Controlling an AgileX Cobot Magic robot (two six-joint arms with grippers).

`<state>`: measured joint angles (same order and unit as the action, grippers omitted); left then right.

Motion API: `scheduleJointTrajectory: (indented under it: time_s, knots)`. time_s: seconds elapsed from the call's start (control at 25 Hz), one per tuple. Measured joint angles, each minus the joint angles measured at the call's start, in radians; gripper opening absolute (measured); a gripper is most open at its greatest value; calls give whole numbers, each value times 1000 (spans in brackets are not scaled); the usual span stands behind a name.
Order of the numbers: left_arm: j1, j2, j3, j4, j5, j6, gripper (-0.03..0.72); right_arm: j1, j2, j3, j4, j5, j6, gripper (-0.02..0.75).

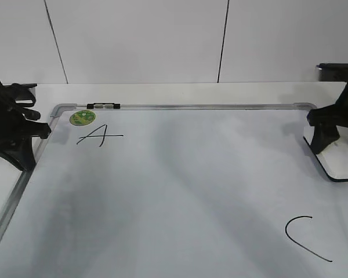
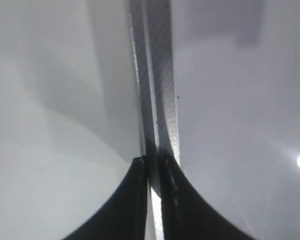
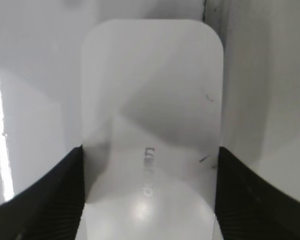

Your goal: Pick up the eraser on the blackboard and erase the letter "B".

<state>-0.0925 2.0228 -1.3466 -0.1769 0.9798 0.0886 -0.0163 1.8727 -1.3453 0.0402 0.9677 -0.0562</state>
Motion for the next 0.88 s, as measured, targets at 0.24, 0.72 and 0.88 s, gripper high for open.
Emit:
scheduleJointTrajectory:
  time_s: [0.24, 0.72, 0.88]
  knots:
    - [0, 0, 0, 0, 0, 0, 25, 0, 2, 63, -2, -11, 0, 553]
    - [0, 0, 0, 0, 0, 0, 25, 0, -2, 92, -10, -45, 0, 553]
    - [0, 0, 0, 0, 0, 0, 25, 0, -2, 92, -10, -44, 0, 553]
